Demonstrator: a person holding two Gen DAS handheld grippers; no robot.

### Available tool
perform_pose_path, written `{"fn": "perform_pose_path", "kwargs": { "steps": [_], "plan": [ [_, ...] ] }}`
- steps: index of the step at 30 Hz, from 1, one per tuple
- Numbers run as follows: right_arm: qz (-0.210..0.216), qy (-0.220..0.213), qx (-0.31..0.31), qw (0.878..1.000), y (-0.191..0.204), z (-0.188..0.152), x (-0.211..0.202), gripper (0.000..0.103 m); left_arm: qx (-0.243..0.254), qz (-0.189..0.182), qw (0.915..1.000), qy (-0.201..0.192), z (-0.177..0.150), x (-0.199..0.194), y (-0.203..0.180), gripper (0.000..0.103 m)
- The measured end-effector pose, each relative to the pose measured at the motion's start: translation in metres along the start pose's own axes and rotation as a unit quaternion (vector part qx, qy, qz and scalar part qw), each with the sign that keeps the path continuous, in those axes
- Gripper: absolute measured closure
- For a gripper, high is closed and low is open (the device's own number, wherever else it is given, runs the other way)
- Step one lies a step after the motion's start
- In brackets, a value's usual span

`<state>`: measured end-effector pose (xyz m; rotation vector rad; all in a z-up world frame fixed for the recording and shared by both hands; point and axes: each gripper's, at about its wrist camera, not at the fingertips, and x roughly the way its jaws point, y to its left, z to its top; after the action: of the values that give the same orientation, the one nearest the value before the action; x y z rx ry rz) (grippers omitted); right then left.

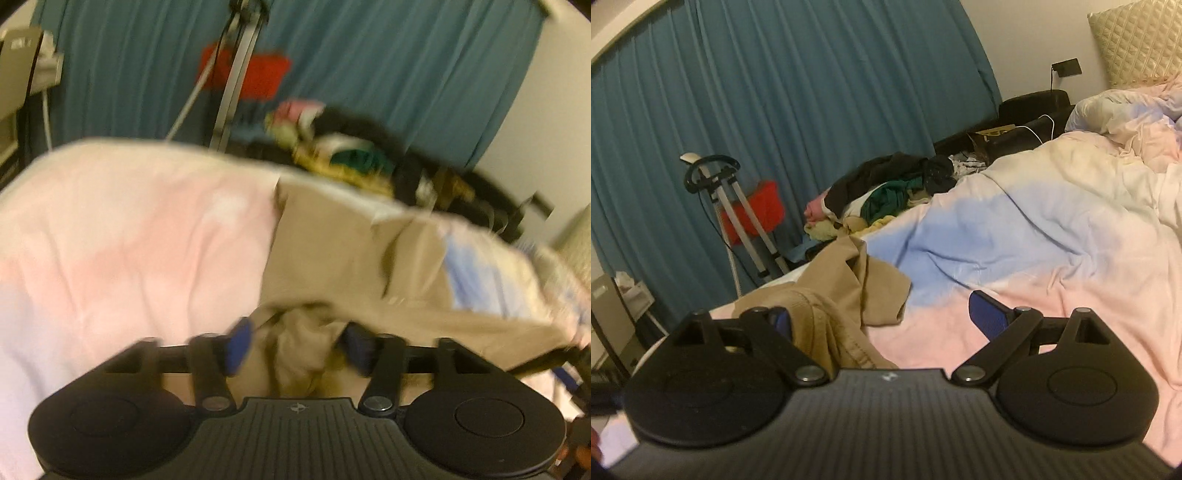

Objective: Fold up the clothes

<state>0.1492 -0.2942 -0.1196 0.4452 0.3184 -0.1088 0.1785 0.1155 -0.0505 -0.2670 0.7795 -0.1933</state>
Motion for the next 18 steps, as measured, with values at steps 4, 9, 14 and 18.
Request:
{"fn": "perform_pose_path", "kwargs": {
  "steps": [4, 9, 14, 18],
  "plan": [
    [0.003, 0.01, 0.0, 1.0, 0.002, 0.0, -0.002, 0.01, 0.034, 0.002, 0.9994, 0.012, -0.005, -0.021, 0.005, 0.015],
    [0.011, 0.009, -0.009, 1.0, 0.007, -0.006, -0.005, 0.01, 0.164, 0.022, 0.9849, -0.05, -0.031, -0.06, -0.03, 0.008],
    [0.017, 0.003, -0.017, 1.0, 0.012, -0.006, -0.013, 0.01, 0.317, 0.01, 0.9417, -0.113, -0.071, -0.059, -0.097, 0.006],
    [0.016, 0.003, -0.013, 1.0, 0.01, -0.007, -0.016, 0.01, 0.391, 0.023, 0.9106, -0.133, -0.1, -0.027, -0.137, 0.006]
  ]
}}
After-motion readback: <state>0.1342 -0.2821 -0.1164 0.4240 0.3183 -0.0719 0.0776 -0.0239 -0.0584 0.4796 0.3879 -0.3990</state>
